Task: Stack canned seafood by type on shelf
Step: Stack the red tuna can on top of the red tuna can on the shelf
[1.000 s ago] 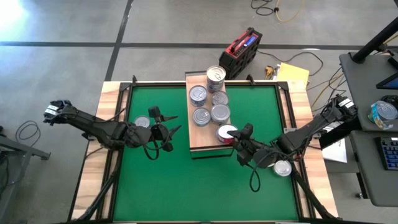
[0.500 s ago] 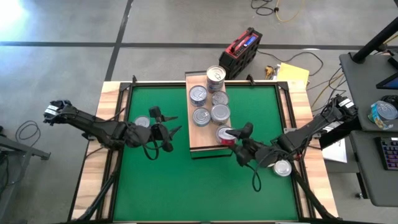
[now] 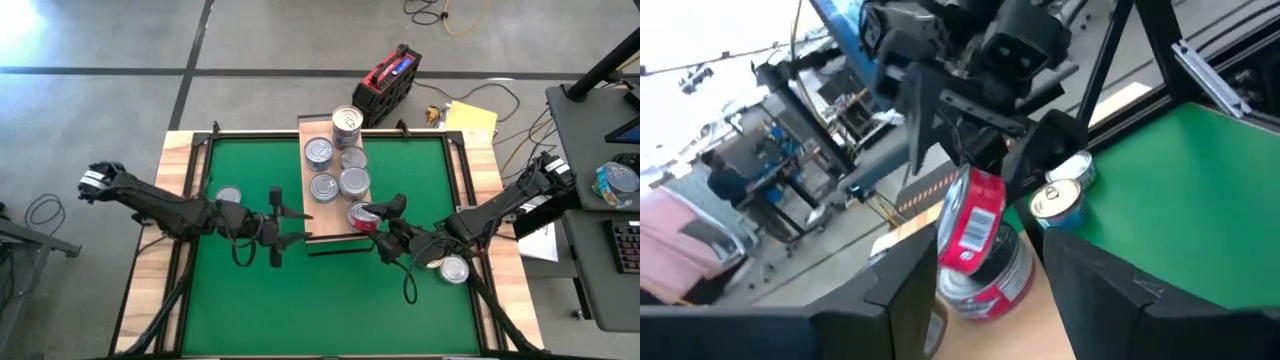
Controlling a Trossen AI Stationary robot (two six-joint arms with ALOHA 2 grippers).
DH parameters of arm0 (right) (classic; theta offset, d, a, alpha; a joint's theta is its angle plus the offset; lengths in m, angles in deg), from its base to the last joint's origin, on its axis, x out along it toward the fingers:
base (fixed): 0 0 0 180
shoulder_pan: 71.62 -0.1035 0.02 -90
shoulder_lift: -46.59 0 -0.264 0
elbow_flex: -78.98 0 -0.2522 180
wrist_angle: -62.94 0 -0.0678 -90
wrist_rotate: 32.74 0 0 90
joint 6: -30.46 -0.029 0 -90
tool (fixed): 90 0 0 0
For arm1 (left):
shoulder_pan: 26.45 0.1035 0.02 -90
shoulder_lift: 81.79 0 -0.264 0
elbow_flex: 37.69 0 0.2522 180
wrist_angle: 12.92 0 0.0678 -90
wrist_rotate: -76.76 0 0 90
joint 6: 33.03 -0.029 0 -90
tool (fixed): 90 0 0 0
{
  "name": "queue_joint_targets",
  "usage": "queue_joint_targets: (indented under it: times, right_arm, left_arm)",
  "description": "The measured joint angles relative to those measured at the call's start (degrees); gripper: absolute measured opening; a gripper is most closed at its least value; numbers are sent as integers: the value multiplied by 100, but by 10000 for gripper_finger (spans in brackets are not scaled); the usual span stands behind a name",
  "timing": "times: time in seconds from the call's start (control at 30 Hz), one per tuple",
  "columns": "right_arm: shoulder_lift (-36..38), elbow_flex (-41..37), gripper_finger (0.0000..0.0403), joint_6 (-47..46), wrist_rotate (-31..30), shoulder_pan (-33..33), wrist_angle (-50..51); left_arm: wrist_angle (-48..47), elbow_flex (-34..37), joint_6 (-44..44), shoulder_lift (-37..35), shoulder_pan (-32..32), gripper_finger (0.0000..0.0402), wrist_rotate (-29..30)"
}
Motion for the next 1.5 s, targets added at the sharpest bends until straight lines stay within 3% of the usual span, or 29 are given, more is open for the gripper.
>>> queue_joint_targets:
  times: [0.13,0.37,0.67,0.87,1.07,1.33,1.5]
  right_arm:
    - [0,0,334,-49,26,0,14]
    - [0,0,341,-56,131,0,14]
    - [0,0,329,-55,133,0,13]
    - [0,0,329,-54,321,0,7]
    - [0,0,336,-71,324,0,-8]
    - [0,0,327,-47,389,0,-3]
    - [0,0,326,-48,396,0,-6]
  left_arm:
    - [502,1,-270,465,34,138,-16]
    - [1778,-1,-443,1148,245,10,-21]
    - [2679,-2,-592,1796,273,1,-232]
    - [2692,-418,-510,2301,295,0,-278]
    - [2665,-733,-777,2835,333,0,122]
    - [2895,-768,-666,2847,401,0,-259]
    - [2874,-768,-421,2855,518,0,-976]
